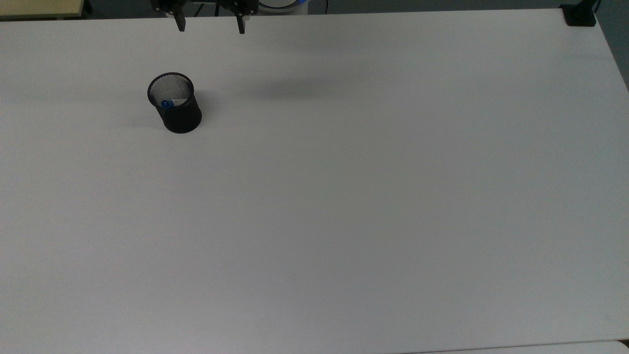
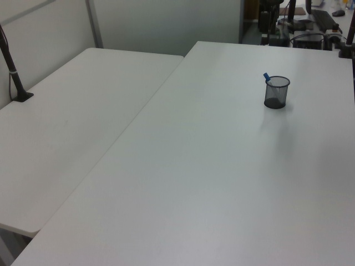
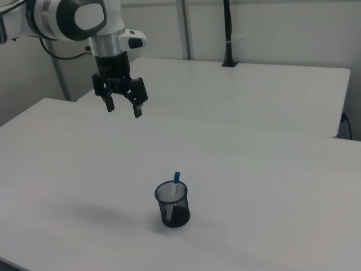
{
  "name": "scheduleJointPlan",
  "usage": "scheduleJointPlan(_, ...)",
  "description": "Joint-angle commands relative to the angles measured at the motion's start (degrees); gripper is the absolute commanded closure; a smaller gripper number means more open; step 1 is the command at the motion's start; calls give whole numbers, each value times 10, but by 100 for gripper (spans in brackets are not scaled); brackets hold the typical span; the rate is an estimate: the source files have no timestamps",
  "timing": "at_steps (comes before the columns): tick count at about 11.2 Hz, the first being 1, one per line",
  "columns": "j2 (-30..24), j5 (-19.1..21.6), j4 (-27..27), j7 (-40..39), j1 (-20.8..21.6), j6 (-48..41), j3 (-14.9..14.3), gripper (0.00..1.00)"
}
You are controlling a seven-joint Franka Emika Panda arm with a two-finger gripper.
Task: Remove the marker
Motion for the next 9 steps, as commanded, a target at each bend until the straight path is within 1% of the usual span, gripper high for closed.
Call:
scheduleJointPlan(1, 8, 1, 16, -15, 5, -3, -14, 0)
scheduleJointPlan(9, 7, 0, 16, -24, 7, -4, -19, 0)
